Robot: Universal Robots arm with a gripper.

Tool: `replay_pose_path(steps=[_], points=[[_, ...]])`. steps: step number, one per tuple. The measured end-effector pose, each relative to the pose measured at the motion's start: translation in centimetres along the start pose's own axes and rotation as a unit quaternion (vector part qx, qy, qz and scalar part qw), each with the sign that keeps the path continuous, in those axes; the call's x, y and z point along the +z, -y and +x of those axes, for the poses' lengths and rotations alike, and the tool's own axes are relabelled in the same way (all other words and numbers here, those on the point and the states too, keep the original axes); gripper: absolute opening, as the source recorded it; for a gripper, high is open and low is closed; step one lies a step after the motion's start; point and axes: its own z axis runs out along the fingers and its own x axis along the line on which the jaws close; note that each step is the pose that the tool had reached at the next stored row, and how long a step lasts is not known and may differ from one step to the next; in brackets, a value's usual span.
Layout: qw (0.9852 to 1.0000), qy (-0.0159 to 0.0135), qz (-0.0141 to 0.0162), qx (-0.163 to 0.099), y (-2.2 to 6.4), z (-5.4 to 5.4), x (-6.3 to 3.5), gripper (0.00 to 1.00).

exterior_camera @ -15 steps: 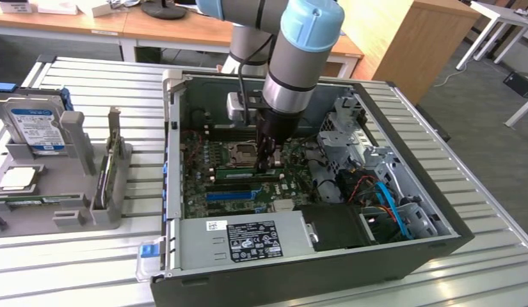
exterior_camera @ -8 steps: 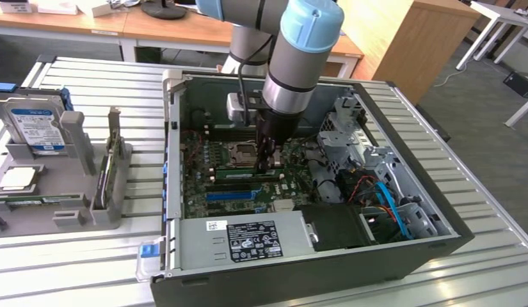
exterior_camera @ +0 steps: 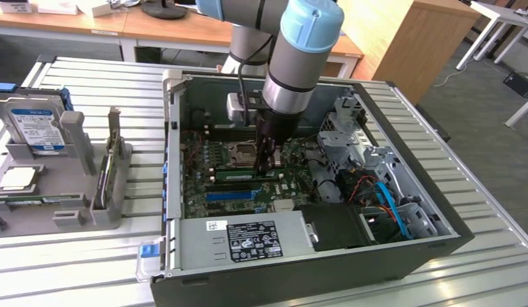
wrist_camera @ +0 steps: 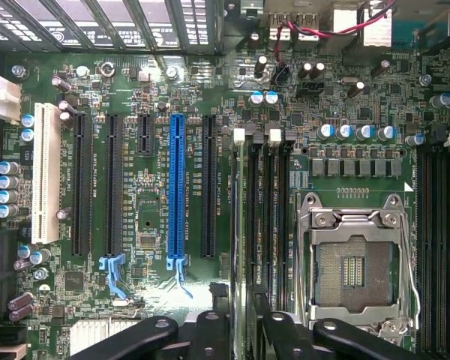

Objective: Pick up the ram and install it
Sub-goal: 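Insert the ram into the slot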

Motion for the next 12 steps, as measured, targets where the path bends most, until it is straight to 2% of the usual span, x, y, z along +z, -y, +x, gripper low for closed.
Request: replay_pose_path(steps=[7, 12], points=[[1.0000, 0.0001, 0.0001, 0.000, 0.00, 0.0, -0.17, 0.25], [1.0000, -0.0002, 0.0000, 0.000, -0.04, 0.0, -1.28, 0.25]])
